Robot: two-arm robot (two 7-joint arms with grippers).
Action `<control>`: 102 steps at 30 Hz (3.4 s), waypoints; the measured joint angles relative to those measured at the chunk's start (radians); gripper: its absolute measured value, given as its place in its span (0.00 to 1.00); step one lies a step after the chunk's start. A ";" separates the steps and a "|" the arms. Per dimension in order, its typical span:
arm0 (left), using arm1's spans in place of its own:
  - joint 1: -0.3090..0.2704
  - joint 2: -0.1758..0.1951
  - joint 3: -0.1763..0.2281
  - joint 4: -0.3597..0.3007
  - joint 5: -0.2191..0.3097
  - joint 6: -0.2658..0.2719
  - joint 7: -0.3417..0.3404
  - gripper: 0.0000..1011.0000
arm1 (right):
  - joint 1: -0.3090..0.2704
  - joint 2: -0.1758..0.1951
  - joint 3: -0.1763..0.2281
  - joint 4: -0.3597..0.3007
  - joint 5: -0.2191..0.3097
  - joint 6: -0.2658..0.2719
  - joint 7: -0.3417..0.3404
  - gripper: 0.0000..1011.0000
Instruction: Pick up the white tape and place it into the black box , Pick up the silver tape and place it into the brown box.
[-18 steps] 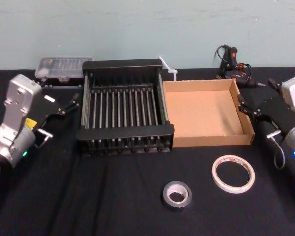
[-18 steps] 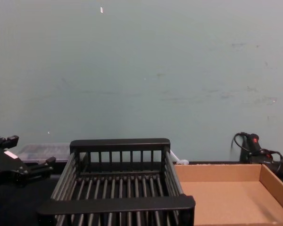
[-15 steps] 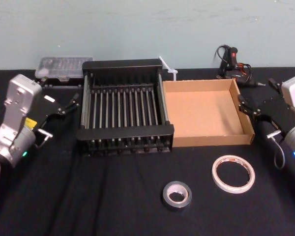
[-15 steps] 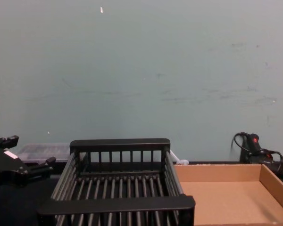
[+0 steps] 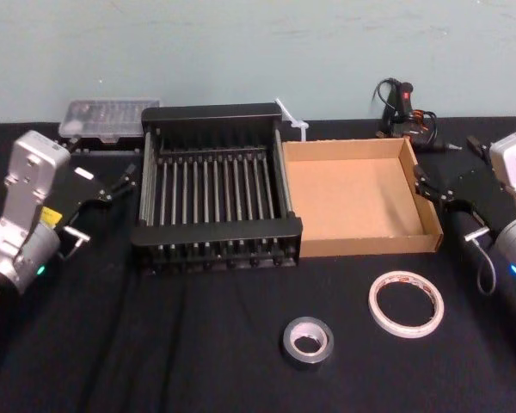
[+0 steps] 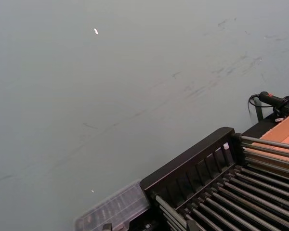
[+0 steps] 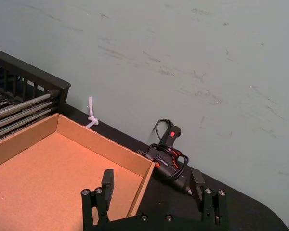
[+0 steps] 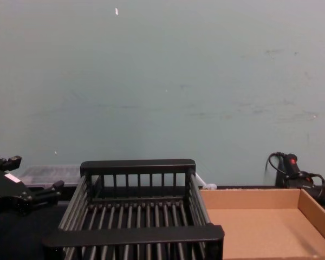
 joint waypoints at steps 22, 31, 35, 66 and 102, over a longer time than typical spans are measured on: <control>0.000 0.000 0.000 0.000 0.000 0.000 0.000 0.99 | 0.000 0.000 0.000 0.000 0.000 0.000 0.000 0.99; 0.000 0.000 0.000 0.000 0.000 0.000 0.000 0.99 | -0.006 -0.001 0.009 -0.009 0.000 0.000 0.006 0.99; 0.000 0.000 0.000 0.000 0.000 0.000 0.000 0.99 | -0.027 0.004 0.031 -0.040 0.007 0.003 0.020 0.99; 0.000 0.000 0.000 0.000 0.000 0.000 0.000 0.99 | -0.448 0.163 0.271 -0.510 0.212 0.241 0.114 0.99; 0.000 0.000 0.000 0.000 0.000 0.000 0.000 0.99 | -0.359 0.053 0.203 -0.351 0.175 0.464 0.220 0.99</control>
